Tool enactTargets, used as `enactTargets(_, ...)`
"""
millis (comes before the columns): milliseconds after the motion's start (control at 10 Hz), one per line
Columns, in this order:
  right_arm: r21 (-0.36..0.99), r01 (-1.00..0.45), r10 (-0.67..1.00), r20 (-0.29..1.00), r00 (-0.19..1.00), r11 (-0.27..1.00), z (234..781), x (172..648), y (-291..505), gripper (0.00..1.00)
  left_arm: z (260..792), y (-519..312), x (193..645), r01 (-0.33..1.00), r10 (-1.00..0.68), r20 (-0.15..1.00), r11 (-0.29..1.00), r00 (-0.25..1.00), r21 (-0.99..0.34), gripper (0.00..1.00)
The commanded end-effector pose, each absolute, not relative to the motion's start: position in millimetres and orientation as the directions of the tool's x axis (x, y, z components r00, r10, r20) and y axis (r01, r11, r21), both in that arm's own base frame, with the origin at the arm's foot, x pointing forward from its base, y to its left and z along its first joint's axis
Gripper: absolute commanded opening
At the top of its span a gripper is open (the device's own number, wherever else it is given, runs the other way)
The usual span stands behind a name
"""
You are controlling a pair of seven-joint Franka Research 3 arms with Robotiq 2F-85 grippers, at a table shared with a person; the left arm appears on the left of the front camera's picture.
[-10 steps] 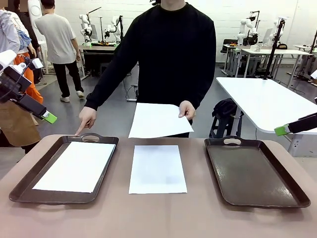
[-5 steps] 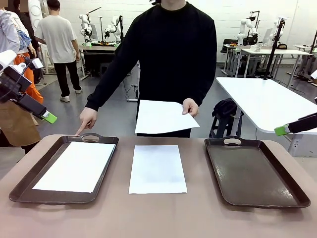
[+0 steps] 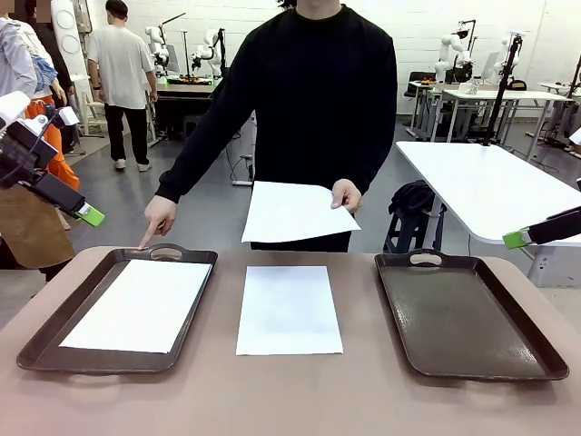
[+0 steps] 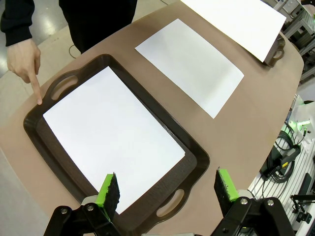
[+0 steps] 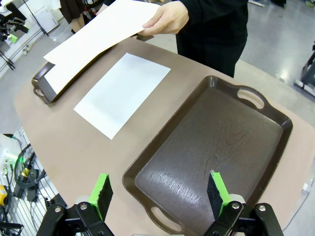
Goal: Sort the A4 documents.
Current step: Receive the A4 Paper.
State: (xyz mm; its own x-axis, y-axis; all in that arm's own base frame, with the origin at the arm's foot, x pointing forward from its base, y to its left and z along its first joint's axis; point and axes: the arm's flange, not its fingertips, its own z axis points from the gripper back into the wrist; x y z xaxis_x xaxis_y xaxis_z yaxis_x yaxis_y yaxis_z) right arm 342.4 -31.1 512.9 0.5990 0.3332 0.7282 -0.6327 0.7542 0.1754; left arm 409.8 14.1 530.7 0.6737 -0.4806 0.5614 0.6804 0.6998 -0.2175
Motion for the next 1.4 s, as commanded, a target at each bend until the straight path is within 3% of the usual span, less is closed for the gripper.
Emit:
enactTargets(0, 0.191, -0.64, 0.326, 0.733, 0.597, 0.744, 511, 344, -31, 1.0, 530, 14, 410, 0.68, -0.481, 0.561, 0.7, 0.674, -0.218, 1.0)
enactTargets(400, 0.191, -0.64, 0.326, 0.733, 0.597, 0.744, 511, 344, -31, 1.0, 531, 14, 410, 0.68, -0.481, 0.561, 0.7, 0.674, -0.218, 1.0)
enactTargets(600, 0.191, -0.64, 0.326, 0.733, 0.597, 0.744, 511, 344, -31, 1.0, 527, -17, 445, 0.546, -0.326, 0.496, 0.734, 0.805, -0.404, 1.0)
enactTargets(800, 0.191, -0.64, 0.326, 0.733, 0.597, 0.744, 511, 344, -31, 1.0, 525, -58, 482, 0.461, -0.273, 0.397, 0.717, 0.876, -0.523, 1.0)
enactTargets(1300, 0.191, -0.64, 0.326, 0.733, 0.597, 0.744, 511, 344, -31, 1.0, 498, -119, 538, 0.293, -0.168, 0.247, 0.689, 0.954, -0.663, 1.0)
